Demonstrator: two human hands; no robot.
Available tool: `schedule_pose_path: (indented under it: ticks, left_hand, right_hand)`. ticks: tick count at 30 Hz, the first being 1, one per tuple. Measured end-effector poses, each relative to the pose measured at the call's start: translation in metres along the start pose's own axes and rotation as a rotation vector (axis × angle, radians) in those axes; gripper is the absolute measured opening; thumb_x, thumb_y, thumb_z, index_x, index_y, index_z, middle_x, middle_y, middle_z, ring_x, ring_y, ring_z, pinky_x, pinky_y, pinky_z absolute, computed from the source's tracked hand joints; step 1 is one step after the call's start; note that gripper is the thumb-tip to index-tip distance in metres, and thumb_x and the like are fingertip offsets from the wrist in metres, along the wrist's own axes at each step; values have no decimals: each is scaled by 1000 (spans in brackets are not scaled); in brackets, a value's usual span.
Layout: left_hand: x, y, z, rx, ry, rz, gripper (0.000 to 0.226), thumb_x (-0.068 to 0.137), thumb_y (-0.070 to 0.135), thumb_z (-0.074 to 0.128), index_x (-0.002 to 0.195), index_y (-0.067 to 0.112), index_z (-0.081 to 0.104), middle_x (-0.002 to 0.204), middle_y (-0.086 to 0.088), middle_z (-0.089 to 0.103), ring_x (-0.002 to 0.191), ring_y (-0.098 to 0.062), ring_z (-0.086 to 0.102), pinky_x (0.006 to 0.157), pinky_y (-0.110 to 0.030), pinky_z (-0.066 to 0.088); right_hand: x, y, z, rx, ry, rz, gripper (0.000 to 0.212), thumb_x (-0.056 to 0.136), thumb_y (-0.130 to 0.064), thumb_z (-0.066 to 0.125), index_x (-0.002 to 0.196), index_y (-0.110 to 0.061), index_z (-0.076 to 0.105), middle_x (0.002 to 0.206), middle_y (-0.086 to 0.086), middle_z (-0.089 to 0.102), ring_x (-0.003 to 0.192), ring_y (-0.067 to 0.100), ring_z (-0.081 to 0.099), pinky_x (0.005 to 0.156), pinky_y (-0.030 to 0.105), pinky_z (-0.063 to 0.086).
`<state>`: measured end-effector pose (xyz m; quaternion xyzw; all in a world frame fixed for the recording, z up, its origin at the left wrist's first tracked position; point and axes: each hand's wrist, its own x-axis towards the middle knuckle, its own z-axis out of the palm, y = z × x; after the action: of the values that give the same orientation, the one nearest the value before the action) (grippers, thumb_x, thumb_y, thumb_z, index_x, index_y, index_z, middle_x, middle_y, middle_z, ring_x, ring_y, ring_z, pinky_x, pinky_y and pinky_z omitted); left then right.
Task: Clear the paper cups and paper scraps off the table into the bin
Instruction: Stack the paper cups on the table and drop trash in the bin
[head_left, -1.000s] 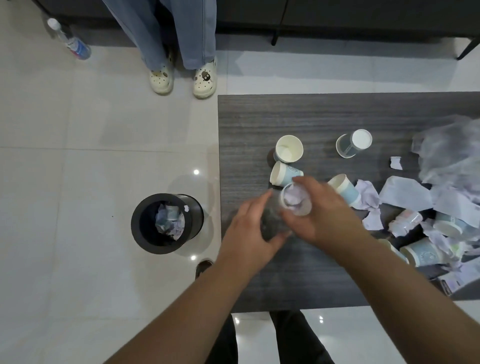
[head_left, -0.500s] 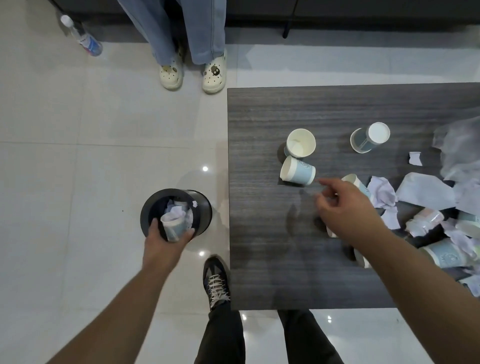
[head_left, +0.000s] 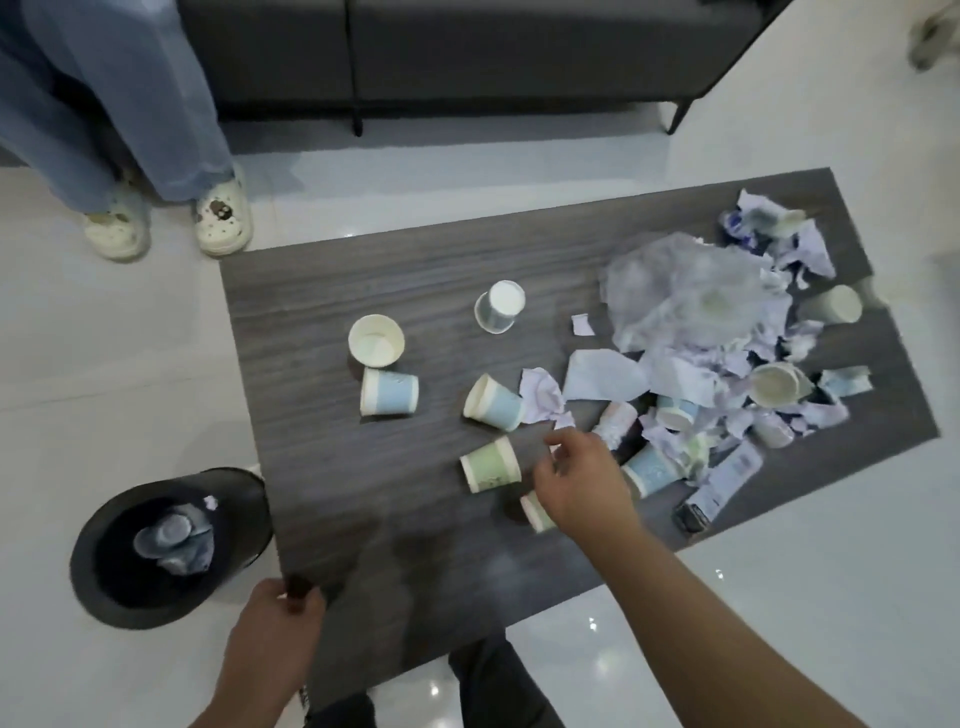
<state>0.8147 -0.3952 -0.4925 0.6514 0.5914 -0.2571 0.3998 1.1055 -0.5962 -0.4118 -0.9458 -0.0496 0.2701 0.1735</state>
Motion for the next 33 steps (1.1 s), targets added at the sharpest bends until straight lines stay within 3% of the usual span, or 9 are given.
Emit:
schedule_pose_path:
  ticks: [7, 10, 13, 17, 22, 26, 28, 30, 33]
  left_hand:
    - [-18, 112, 22, -33, 110, 262, 22, 97, 27, 72, 115, 30, 62, 86, 13, 66, 90, -29, 72, 81, -40, 53]
    - [-13, 141, 52, -25, -3, 310, 29, 99, 34, 72, 127, 32, 63, 91, 19, 69, 85, -8, 67, 81, -36, 51]
    - [-16, 163, 83, -135, -56, 257, 32, 98, 36, 73, 127, 34, 60, 96, 15, 70, 81, -14, 74, 85, -41, 60]
    - [-28, 179, 108, -350, -11, 64, 20, 97, 28, 69, 113, 27, 57, 91, 0, 75, 61, -20, 76, 74, -45, 66]
    - [-53, 183, 110, -327, 97, 85, 7, 95, 28, 65, 98, 27, 59, 88, -2, 74, 82, -28, 74, 78, -42, 59]
    - [-76, 197, 105, -306, 122, 256, 5, 97, 30, 66, 95, 33, 63, 85, 4, 73, 81, -23, 72, 78, -43, 59]
    - [-85, 213, 105, -392, 44, 309, 2, 98, 42, 68, 99, 41, 66, 93, 8, 75, 81, -18, 76, 78, -43, 62]
    - [-92, 233, 104, -514, -199, 280, 34, 88, 69, 69, 113, 46, 69, 107, 12, 77, 84, -8, 79, 77, -40, 66]
    - [-96, 248, 109, -704, -563, 138, 66, 74, 73, 75, 123, 29, 75, 115, -3, 82, 102, -24, 81, 86, -48, 66]
  right_hand:
    - [46, 42, -52, 66, 234, 18, 48, 94, -26, 62, 141, -22, 58, 139, 9, 51, 123, 31, 54, 97, 40, 46]
    - [83, 59, -63, -15, 94, 260, 59, 87, -40, 58, 141, -17, 49, 139, 16, 50, 114, 39, 54, 95, 46, 47]
    - [104, 70, -56, -77, -97, 405, 68, 83, -44, 59, 139, -11, 38, 135, 22, 54, 96, 33, 48, 84, 41, 43]
    - [115, 84, -27, -68, -132, 393, 85, 84, -58, 71, 140, -7, 33, 133, 16, 55, 120, 37, 59, 98, 49, 54]
    - [122, 97, -20, -66, -138, 352, 54, 90, -34, 65, 131, -5, 46, 116, 14, 59, 108, 37, 62, 81, 41, 46]
    - [99, 91, -42, -24, -62, 219, 44, 91, -44, 63, 121, -11, 57, 112, 9, 68, 98, 30, 65, 80, 41, 52]
    - [74, 81, -55, -19, -61, 76, 47, 90, -57, 64, 120, -22, 60, 102, -1, 69, 94, 25, 67, 75, 38, 50]
    - [44, 70, -63, -8, -109, -60, 48, 84, -68, 64, 116, -33, 62, 96, -8, 69, 86, 17, 66, 72, 36, 50]
    - [5, 62, -59, 88, -266, -220, 47, 79, -68, 60, 112, -34, 64, 91, -13, 69, 82, 4, 65, 75, 35, 57]
